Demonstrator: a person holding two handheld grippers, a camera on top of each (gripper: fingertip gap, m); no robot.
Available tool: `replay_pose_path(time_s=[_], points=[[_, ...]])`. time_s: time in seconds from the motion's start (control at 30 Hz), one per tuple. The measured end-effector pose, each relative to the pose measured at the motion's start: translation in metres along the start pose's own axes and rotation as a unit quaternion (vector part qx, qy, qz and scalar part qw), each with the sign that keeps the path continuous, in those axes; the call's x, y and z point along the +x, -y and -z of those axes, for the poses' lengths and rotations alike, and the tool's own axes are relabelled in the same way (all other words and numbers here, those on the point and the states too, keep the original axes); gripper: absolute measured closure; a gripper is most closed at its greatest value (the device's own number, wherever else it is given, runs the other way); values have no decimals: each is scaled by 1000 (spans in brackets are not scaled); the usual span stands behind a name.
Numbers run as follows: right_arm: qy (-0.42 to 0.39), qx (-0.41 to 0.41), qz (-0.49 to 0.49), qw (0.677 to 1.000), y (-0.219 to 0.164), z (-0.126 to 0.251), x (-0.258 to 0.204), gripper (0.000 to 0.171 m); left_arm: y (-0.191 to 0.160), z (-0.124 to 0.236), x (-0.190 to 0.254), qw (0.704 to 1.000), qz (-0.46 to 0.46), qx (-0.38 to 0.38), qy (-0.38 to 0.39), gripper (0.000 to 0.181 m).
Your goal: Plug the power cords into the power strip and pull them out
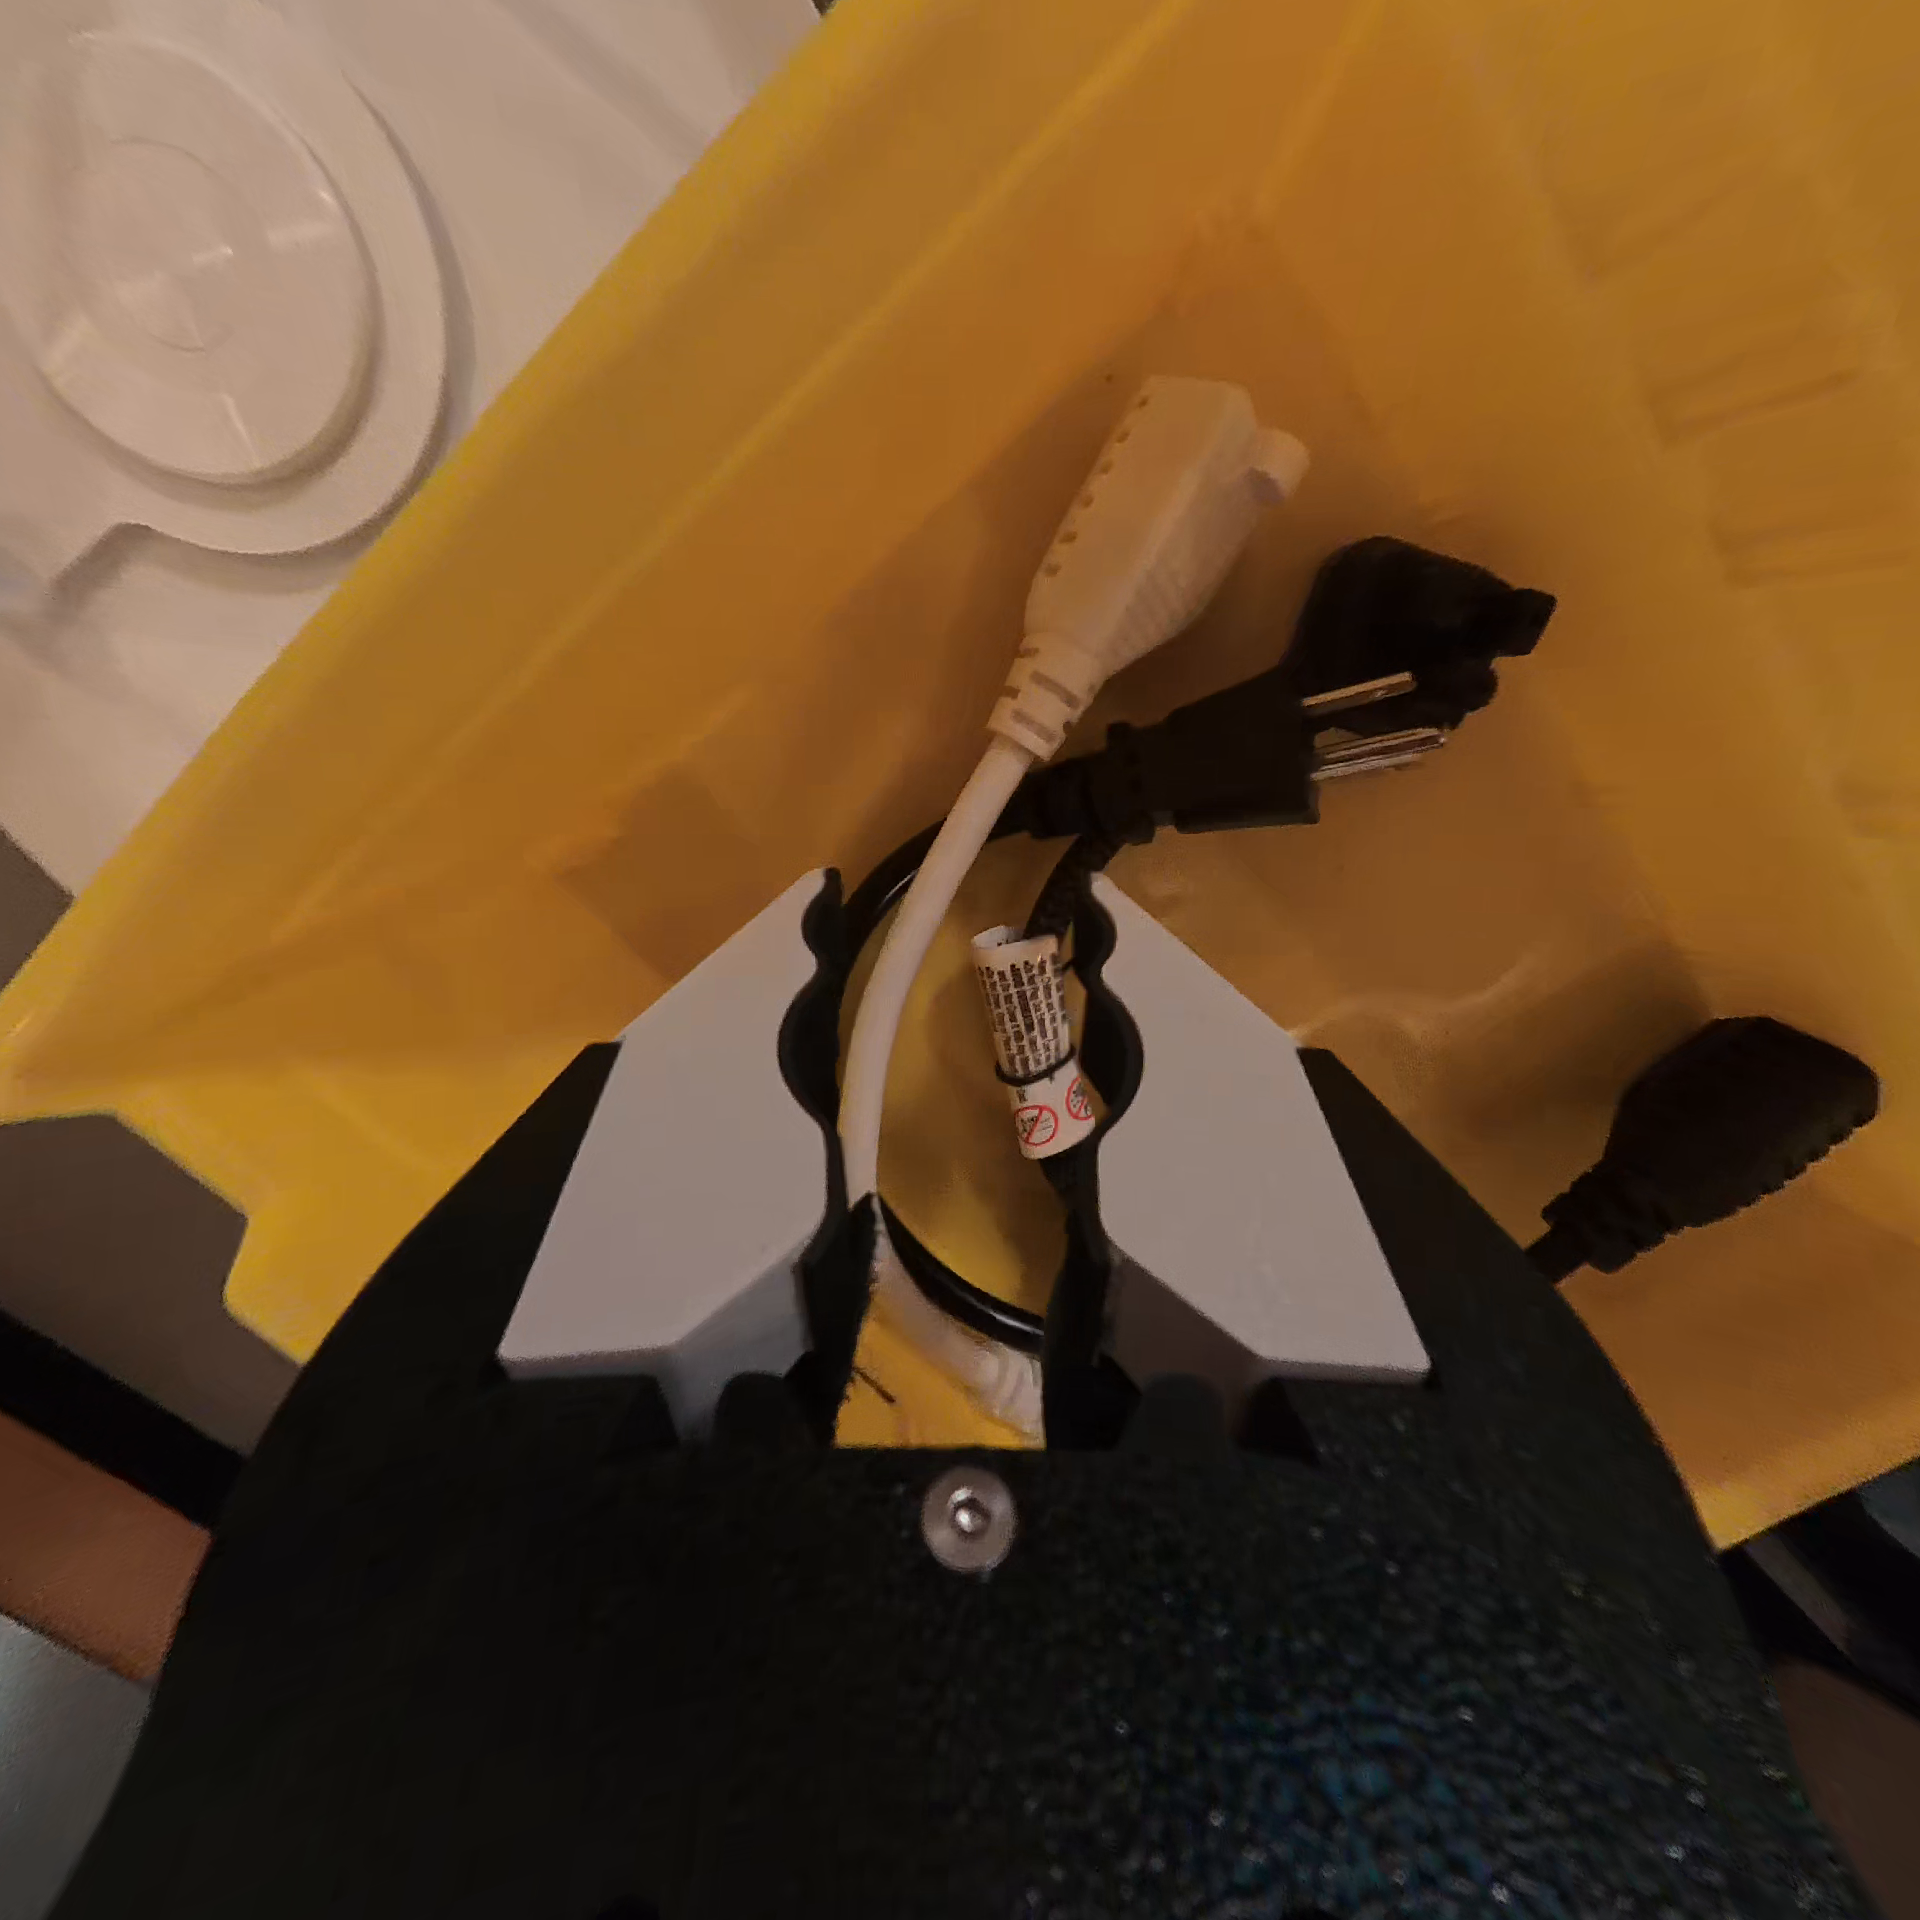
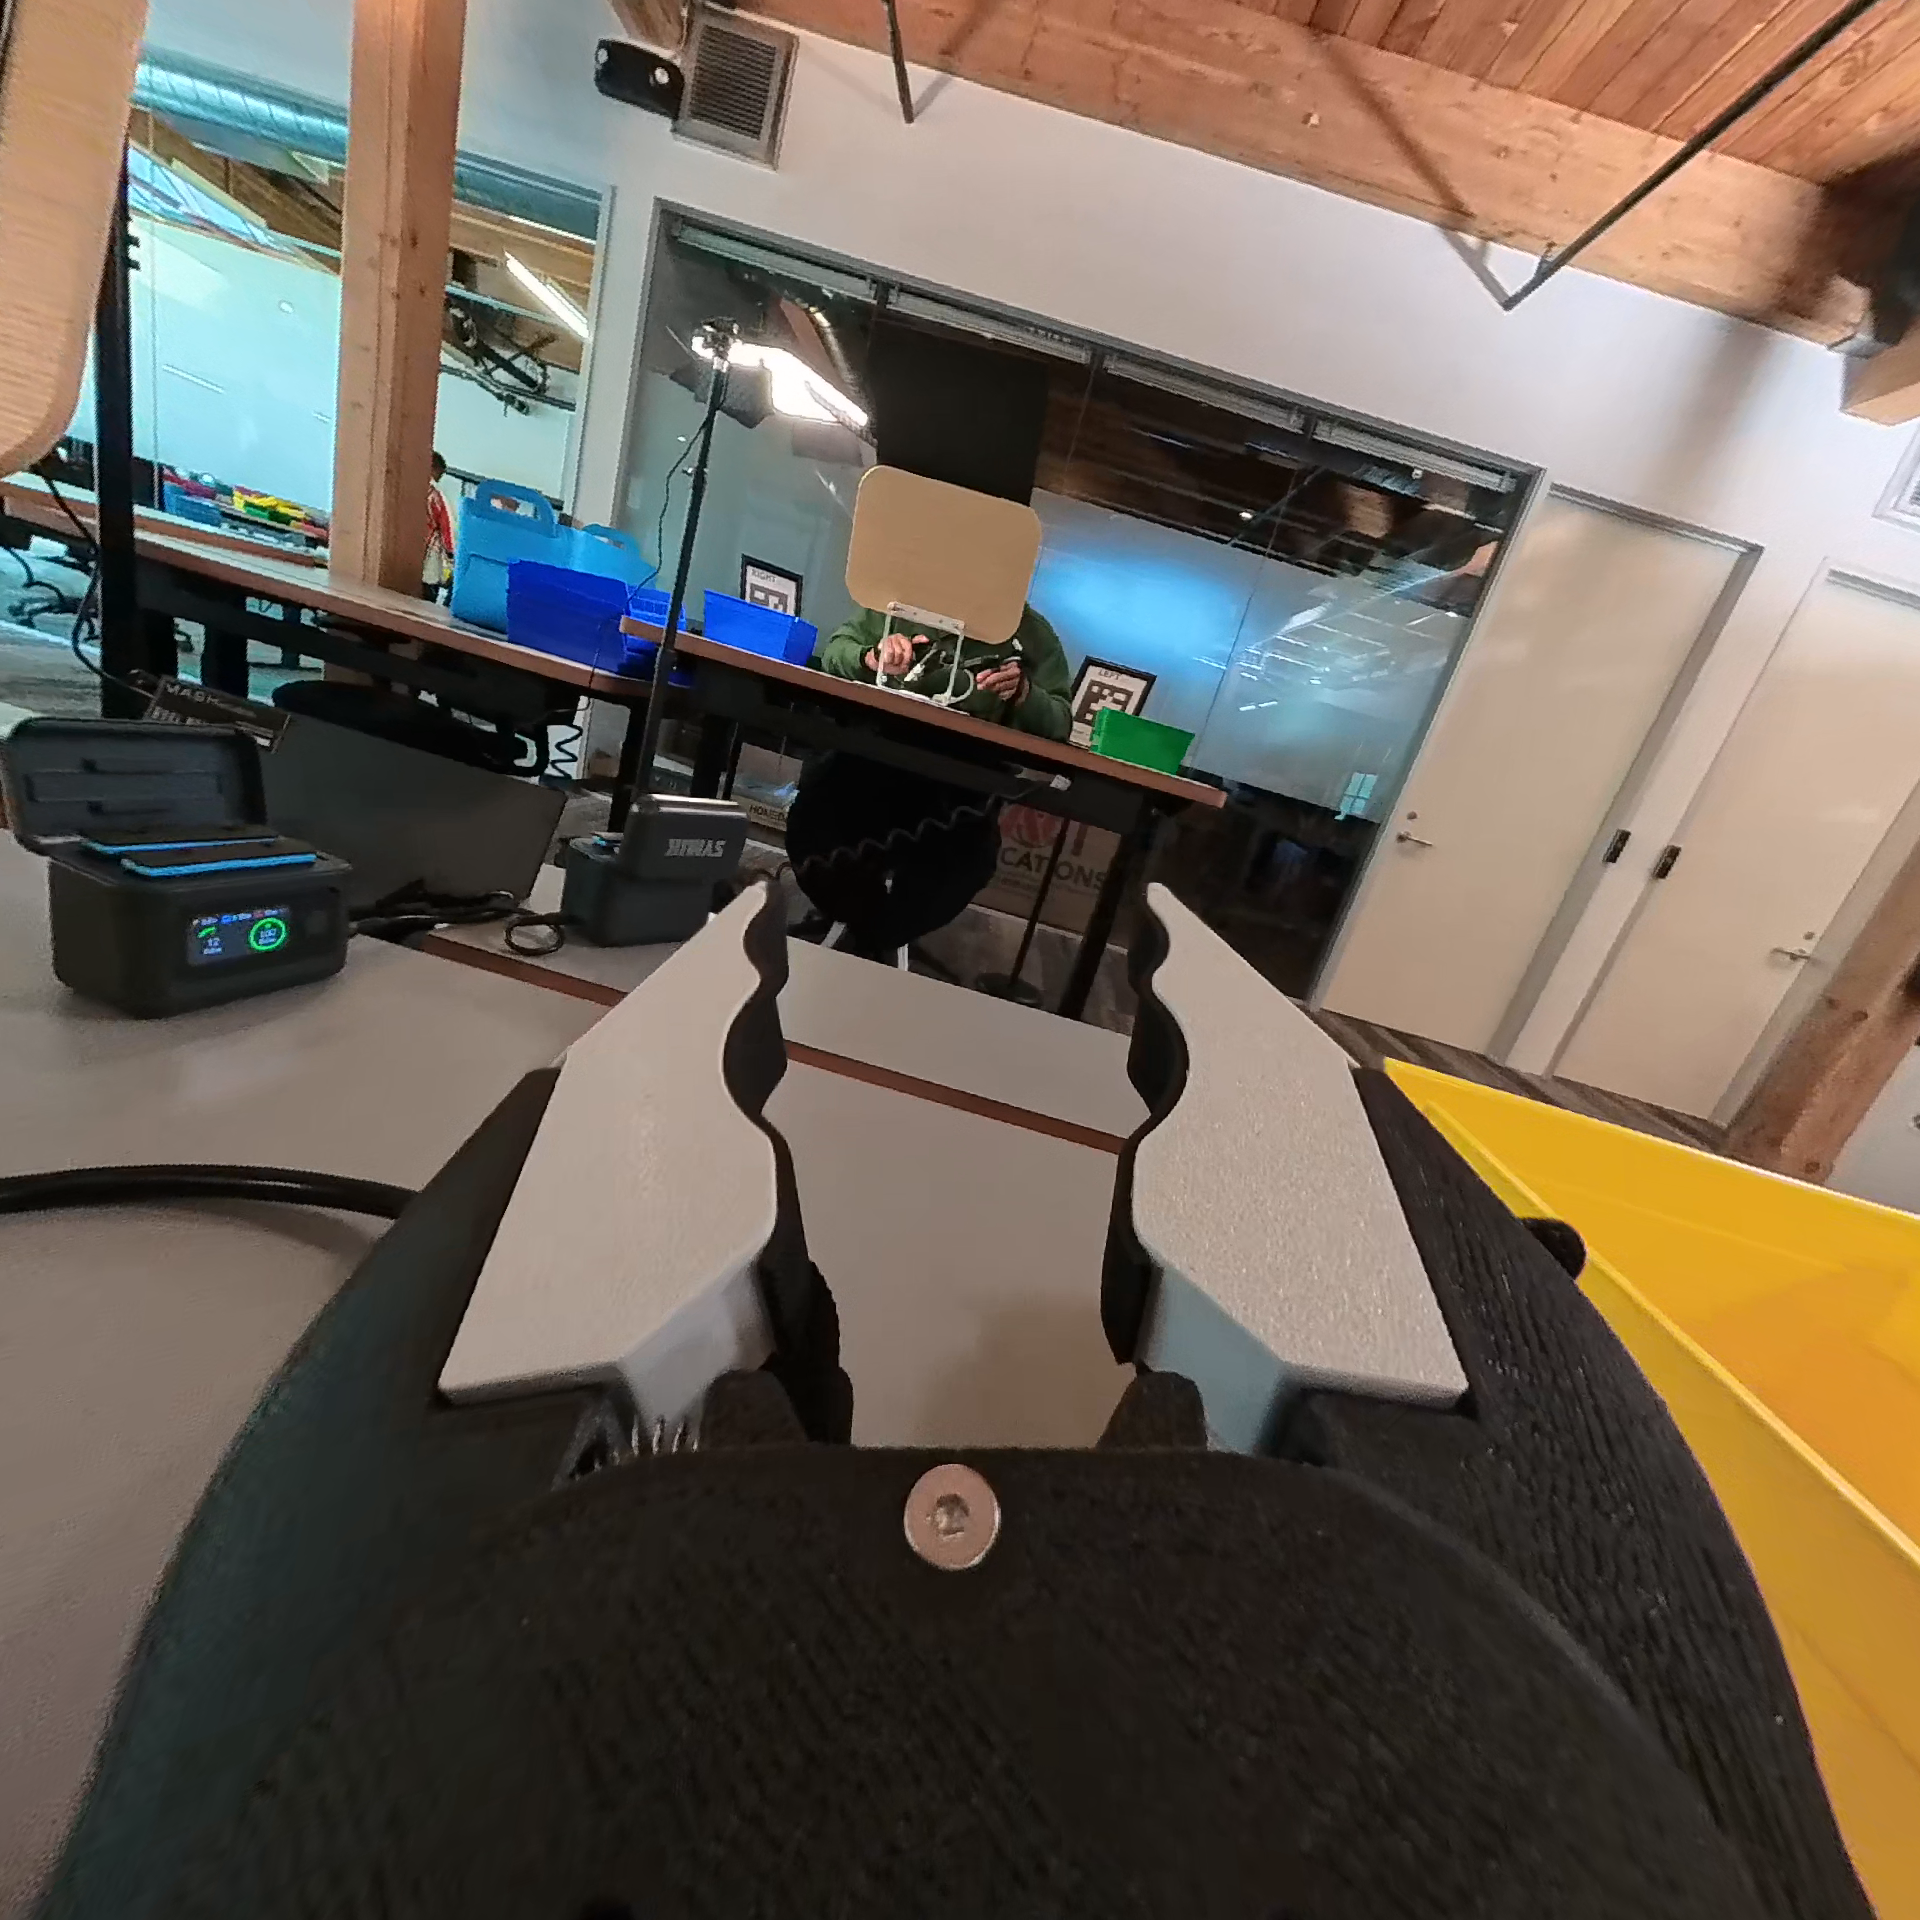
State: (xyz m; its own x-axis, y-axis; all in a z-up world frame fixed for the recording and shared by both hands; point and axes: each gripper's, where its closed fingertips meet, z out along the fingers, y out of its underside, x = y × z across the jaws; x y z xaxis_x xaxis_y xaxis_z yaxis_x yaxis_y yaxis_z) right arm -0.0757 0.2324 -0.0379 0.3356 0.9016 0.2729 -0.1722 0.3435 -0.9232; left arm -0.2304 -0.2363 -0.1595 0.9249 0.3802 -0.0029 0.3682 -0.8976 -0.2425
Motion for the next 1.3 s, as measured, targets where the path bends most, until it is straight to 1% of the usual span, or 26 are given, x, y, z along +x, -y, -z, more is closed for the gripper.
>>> replay_pose_path(time_s=[0.03,0.1,0.13,0.17,0.2,0.23,0.3,0.43,0.53,0.6,0.67,0.77,0.8,0.83,0.87,0.9,0.97,1.03,1.13,1.2,1.3], points=[[2,-1,3,1000,0,-1,-1,106,-1,-4,0,1000,-2,-8,-4,135],[5,-1,7,1000,0,-1,-3,106,-5,-11,-2,1000,-2,-27,-7,138],[7,-2,8,1000,-1,-1,-4,106,-5,-13,-1,999,2,-30,-14,150],[7,-2,8,1000,-1,-2,-4,106,-5,-12,-1,999,6,-32,-21,165],[7,-3,8,1000,-1,-2,-4,106,-6,-10,0,999,6,-37,-30,169],[7,-3,7,1000,-1,-2,-4,106,-8,-6,3,998,7,-44,-42,170],[7,-3,6,1000,-2,-2,-3,106,-12,6,3,998,-8,-55,-35,173],[7,-4,3,1000,-3,-3,-3,107,-14,51,5,998,-41,-55,6,175],[9,-5,3,1000,-3,-3,-5,107,-1,101,14,997,-61,-16,32,175],[9,-5,3,1000,-4,-3,-5,107,15,140,22,995,-78,27,55,175],[7,-4,3,1000,-3,-3,-5,107,42,180,40,988,-104,94,57,175],[0,-2,1,1000,-3,-2,-2,108,99,229,75,966,-136,217,42,175],[-2,-2,0,1000,-3,-2,0,108,123,240,80,955,-126,263,59,175],[-4,-2,-1,1000,-2,-2,1,108,145,246,84,949,-94,292,72,175],[-5,-1,-2,1000,-2,-1,2,108,161,244,89,950,-58,299,66,175],[-7,0,-3,1000,-2,-1,4,108,176,235,99,952,-45,301,45,175],[-10,1,-3,1000,-1,-1,6,108,202,203,134,958,-45,281,-47,175],[-16,3,-3,1000,0,1,10,108,219,161,168,961,-46,240,-132,175],[-24,7,-8,1000,2,2,15,108,232,94,207,958,-30,170,-229,176],[-27,8,-12,1000,2,3,18,108,234,52,226,953,-13,126,-275,175],[-28,9,-16,999,3,4,20,108,230,-5,235,959,-2,65,-276,175]])
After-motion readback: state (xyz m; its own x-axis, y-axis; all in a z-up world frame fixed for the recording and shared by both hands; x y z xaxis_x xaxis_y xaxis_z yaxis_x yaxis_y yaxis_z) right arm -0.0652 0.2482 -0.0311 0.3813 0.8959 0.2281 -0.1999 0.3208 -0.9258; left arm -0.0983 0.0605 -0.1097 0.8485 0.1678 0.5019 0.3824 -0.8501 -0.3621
